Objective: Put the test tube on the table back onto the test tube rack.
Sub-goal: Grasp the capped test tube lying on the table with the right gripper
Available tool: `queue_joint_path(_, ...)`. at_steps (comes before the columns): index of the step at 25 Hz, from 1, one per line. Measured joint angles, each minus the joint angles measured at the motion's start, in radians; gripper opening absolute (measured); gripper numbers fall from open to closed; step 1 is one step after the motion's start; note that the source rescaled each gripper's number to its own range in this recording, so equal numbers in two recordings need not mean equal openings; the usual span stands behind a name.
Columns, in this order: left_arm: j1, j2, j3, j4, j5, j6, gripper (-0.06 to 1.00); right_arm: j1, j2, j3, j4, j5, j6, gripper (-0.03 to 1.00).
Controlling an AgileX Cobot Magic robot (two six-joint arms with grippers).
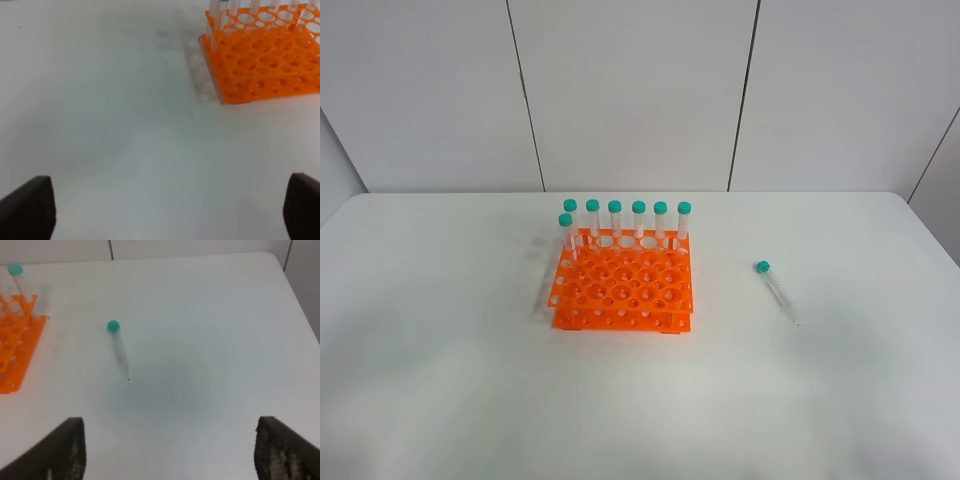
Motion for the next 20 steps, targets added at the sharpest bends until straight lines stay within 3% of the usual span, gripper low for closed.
queue_joint_path(20, 0.000, 0.000, 0.000, 0.027, 0.000, 0.000, 1.00, 0.000, 0.000, 0.000, -0.001, 0.000, 0.000, 1.00)
